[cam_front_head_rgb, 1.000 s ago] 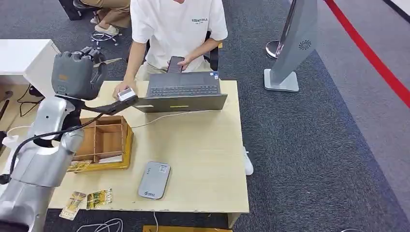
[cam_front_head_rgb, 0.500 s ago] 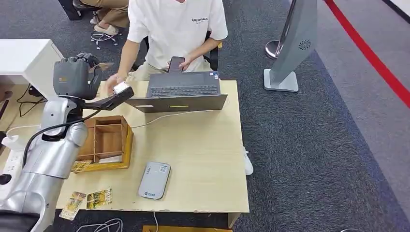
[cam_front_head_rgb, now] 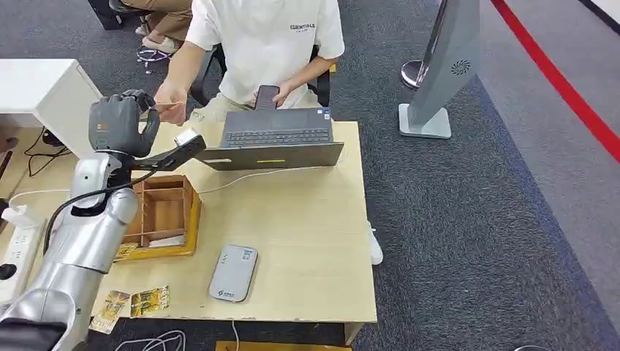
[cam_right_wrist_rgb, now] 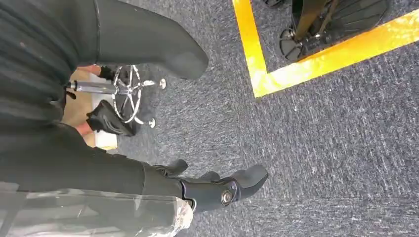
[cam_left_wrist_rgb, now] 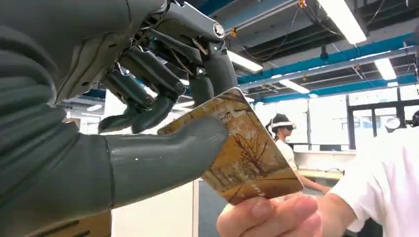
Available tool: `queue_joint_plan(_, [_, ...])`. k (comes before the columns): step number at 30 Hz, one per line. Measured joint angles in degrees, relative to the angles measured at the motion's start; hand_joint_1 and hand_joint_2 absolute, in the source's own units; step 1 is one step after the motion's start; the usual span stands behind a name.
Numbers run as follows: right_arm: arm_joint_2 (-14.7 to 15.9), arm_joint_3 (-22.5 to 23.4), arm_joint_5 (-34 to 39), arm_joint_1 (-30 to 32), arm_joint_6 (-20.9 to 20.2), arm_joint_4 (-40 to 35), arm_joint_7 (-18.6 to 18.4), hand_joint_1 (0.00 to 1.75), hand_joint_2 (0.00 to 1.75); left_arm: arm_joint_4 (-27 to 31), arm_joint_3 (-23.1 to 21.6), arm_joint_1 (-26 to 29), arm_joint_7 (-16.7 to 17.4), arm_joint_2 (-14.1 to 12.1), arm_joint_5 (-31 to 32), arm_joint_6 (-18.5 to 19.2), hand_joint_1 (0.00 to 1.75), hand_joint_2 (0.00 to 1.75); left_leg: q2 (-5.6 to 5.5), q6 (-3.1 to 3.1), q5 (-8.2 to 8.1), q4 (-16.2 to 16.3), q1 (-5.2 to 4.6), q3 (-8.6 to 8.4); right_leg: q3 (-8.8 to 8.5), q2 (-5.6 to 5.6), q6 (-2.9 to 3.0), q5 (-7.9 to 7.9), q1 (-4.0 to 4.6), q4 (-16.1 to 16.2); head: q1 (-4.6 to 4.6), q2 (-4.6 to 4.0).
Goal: Pass the card to the sensor for recognition and then transmit it.
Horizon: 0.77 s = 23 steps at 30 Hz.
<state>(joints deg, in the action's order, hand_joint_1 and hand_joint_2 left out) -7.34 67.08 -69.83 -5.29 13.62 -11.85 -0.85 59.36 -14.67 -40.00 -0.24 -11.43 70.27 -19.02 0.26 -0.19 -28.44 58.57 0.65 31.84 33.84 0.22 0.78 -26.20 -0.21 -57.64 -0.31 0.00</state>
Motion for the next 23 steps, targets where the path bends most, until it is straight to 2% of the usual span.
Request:
queue_joint_plan(12, [-0.1, 0.1, 0.3, 0.0, 0.1, 0.0, -0.2, 0.00, 1.75, -0.3, 1.1, 2.7, -1.8, 0.5, -0.9, -0.9, 0.00, 1.75, -0.01, 0.00, 0.00, 0.0, 0.00, 0.00, -0.01, -0.01, 0.00, 0.00, 0.00, 0.0, 0.02, 0.00])
queue_joint_plan(18, [-0.1, 0.3, 1.3, 0.2, 0.2, 0.0, -0.2, 0.00, 1.75, 7.6, 2.2, 8.0, -2.9, -1.2, -3.1, -0.3, 0.00, 1.75, 0.03, 0.00, 0.00, 0.0, 0.01, 0.02, 0.00, 0.03, 0.01, -0.01, 0.00, 0.0, 0.02, 0.00])
queue_joint_plan(23, [-0.1, 0.6, 2.0, 0.5, 0.2, 0.0, -0.2, 0.00, 1.75, 18.2, 4.8, 14.8, -4.4, -5.5, -6.5, 1.0, 0.00, 1.75, 0.07, -0.03, -0.03, -0.1, 0.02, 0.05, 0.05, 0.09, 0.01, -0.03, 0.01, 0.0, 0.04, 0.00])
